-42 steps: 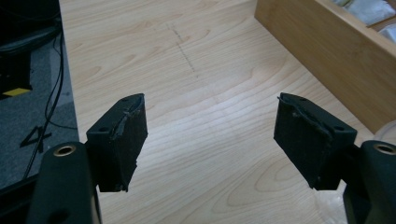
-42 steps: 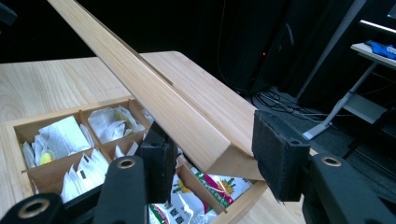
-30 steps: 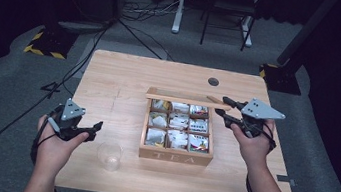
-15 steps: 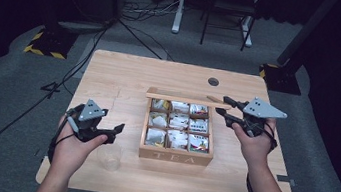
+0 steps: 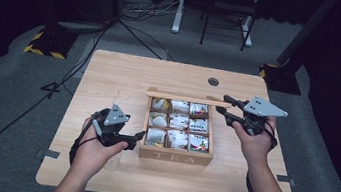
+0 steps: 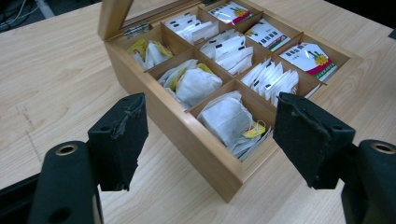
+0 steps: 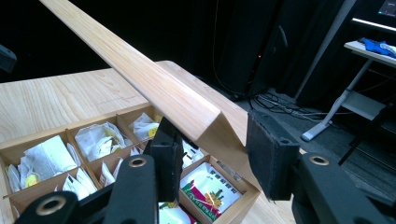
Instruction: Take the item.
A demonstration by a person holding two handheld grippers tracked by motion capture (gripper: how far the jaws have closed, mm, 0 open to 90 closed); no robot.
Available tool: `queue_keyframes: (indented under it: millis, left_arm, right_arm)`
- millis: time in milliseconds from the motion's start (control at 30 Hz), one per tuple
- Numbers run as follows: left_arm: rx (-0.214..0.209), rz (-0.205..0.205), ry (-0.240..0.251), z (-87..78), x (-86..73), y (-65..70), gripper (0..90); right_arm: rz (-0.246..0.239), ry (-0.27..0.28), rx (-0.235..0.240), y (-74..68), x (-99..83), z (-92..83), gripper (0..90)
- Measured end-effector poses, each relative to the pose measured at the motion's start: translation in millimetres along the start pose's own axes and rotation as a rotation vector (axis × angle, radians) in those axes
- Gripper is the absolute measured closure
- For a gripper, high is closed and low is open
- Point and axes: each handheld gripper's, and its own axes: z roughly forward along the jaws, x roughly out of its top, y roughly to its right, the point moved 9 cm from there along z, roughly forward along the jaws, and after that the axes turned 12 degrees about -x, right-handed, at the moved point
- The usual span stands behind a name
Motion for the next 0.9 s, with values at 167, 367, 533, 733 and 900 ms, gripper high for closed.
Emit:
queue_keyframes:
  millis: [167,367,533,733,900]
  left_arm:
    - [0.005,0.027,-0.022,13.4,3.5,6.5,30.1]
    - [-0.010,0.031,-0.063,29.0,3.4,10.1,39.0]
    - [-0.004,0.009,-0.115,45.1,-1.6,7.0,42.3]
    - [-0.004,-0.004,-0.145,56.1,-3.9,6.1,44.2]
    - [0.011,-0.022,-0.194,66.2,-7.6,5.4,45.1]
  right_arm:
    - [0.005,-0.001,0.001,0.3,0.4,0.4,57.5]
    - [0.011,0.001,0.001,0.9,1.6,1.0,57.2]
    - [0.010,0.011,0.003,1.8,3.5,2.1,57.1]
    - [0.015,0.012,0.006,2.1,3.5,2.3,57.1]
    - [0.014,0.010,0.006,1.7,3.2,2.0,57.0]
